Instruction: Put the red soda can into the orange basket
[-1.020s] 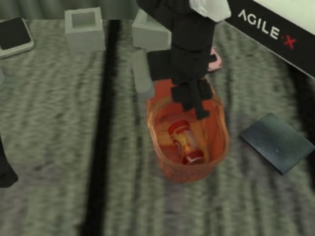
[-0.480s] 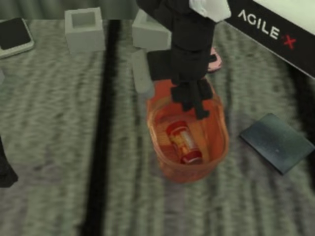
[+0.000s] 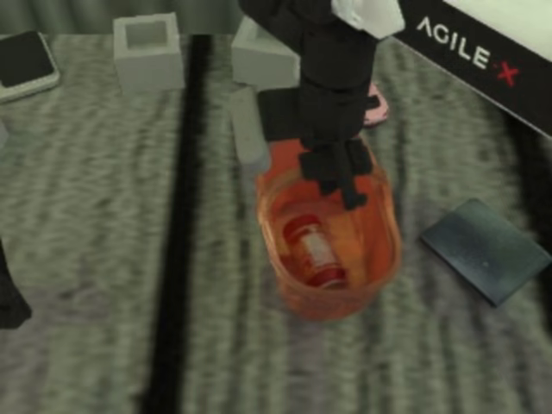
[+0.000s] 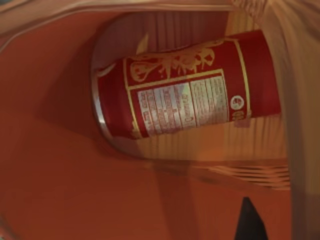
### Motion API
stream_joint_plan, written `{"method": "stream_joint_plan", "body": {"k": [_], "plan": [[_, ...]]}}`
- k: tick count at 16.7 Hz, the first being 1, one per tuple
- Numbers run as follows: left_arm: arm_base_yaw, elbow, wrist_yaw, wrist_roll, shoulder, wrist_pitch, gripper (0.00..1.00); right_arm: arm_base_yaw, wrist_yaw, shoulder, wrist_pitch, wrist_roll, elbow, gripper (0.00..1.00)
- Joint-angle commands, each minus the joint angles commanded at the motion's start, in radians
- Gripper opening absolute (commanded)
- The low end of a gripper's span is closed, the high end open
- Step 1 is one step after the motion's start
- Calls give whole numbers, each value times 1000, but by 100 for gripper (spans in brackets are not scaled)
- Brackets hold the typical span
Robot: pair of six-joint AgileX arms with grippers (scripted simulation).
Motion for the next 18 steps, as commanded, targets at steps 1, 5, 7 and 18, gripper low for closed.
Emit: {"method": "stream_joint_plan", "body": {"k": [1,5,7,18], "plan": [[0,0,0,0,0,0,100,0,0,0,0,0,0,0],[0,0,0,0,0,0,100,0,0,0,0,0,0,0],[0,0,0,0,0,0,100,0,0,0,0,0,0,0],[0,0,0,0,0,0,100,-26,1,35,-225,-35,260,0]]}}
